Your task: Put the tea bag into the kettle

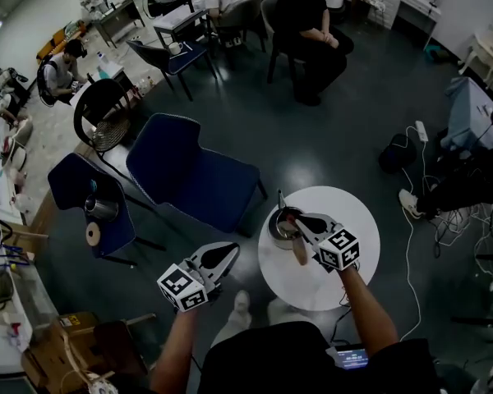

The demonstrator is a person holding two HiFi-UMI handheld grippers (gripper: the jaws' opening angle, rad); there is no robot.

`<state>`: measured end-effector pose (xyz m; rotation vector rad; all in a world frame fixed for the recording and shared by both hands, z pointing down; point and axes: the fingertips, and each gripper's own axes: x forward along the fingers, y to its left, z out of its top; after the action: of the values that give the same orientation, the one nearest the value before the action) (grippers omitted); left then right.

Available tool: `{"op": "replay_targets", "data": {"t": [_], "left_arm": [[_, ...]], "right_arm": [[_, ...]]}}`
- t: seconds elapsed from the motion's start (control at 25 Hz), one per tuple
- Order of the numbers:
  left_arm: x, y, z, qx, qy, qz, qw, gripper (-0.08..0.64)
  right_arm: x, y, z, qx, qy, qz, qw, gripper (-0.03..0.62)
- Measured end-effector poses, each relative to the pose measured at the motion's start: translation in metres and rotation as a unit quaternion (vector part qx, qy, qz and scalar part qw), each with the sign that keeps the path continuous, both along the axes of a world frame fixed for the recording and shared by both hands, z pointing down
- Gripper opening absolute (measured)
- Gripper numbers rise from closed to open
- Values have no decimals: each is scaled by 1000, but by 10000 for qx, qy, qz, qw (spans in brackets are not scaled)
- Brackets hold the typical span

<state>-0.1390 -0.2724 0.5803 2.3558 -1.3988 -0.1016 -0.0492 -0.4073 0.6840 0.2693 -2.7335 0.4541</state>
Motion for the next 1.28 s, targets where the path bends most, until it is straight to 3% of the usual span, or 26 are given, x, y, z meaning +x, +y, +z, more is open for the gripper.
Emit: {"op": "replay_targets", "data": {"t": [0.64, 0.96, 1.28], "left_arm": [[-6, -11, 15, -178, 148, -159, 9996, 15], [-13, -12, 22, -299, 109, -209, 9993, 15], [-13, -13, 20, -196, 190, -93, 9996, 15]], "right_arm": [[-10, -10, 35, -61, 275, -10, 9996, 21], [-17, -8, 37, -203, 203, -123, 9995, 22], [-18, -5, 20, -34, 167, -71, 9998, 21]]}}
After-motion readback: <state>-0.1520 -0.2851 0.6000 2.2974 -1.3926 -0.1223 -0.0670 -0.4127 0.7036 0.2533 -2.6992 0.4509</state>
